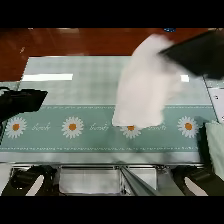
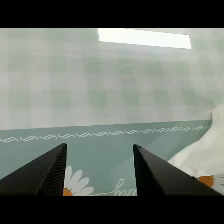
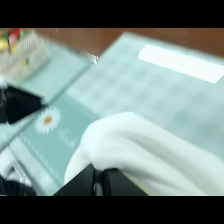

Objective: Fold the shirts.

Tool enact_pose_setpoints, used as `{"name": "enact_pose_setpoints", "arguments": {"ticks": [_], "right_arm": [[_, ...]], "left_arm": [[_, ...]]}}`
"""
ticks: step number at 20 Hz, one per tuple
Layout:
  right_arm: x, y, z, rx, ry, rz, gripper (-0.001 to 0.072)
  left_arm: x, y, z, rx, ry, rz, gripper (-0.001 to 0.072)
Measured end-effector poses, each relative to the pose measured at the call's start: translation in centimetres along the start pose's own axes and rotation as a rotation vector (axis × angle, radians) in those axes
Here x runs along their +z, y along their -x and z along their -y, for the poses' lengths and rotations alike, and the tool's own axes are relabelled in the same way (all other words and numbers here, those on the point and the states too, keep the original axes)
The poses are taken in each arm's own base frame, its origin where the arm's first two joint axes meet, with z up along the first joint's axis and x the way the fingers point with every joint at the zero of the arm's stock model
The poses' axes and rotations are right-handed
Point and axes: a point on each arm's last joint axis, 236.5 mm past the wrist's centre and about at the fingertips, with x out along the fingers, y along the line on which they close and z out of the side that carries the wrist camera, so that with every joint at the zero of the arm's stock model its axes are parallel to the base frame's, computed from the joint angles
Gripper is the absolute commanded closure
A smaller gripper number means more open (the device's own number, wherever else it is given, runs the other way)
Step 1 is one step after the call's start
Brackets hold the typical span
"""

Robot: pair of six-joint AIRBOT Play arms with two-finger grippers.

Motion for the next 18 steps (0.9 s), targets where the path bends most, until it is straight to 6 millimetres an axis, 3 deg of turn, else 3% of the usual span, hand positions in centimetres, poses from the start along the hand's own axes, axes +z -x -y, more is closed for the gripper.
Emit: {"name": "enact_pose_setpoints", "arguments": {"ticks": [5, 7, 8, 10, 11, 13, 14, 16, 18], "right_arm": [[-9.6, -14.4, -0.1, 0.03, -0.056, -0.31, 0.0684], [-13.5, -19.2, 0.2, 0.032, -0.111, -0.404, 0.0684], [-15.1, -21.2, 0.2, 0.041, -0.147, -0.438, 0.0647], [-17.3, -24.2, 0.4, 0.054, -0.218, -0.47, 0.0306], [-17.8, -25.2, 0.6, 0.055, -0.247, -0.47, 0.0304], [-17.2, -26.0, 1.9, 0.043, -0.29, -0.443, 0.0305], [-15.8, -25.5, 3.3, 0.028, -0.307, -0.416, 0.0305], [-12.5, -22.6, 7.1, -0.029, -0.322, -0.357, 0.0305], [-9.3, -17.6, 12.4, -0.143, -0.329, -0.292, 0.0305]], "left_arm": [[-1.2, -0.1, -2.9, 0.112, -0.011, -0.048, 0.02], [-1.8, -0.1, -3.3, 0.125, -0.006, -0.071, 0.02], [-2.0, -0.2, -3.2, 0.118, 0.002, -0.076, 0.02], [-3.2, -0.7, -2.7, 0.091, 0.028, -0.11, 0.02], [-3.7, -1.0, -2.5, 0.079, 0.04, -0.125, 0.02], [-4.8, -1.7, -2.6, 0.07, 0.062, -0.149, 0.02], [-5.2, -2.0, -2.7, 0.072, 0.069, -0.16, 0.02], [-6.1, -2.3, -3.7, 0.099, 0.089, -0.196, 0.02], [-7.3, -2.5, -5.4, 0.146, 0.122, -0.243, 0.02]]}}
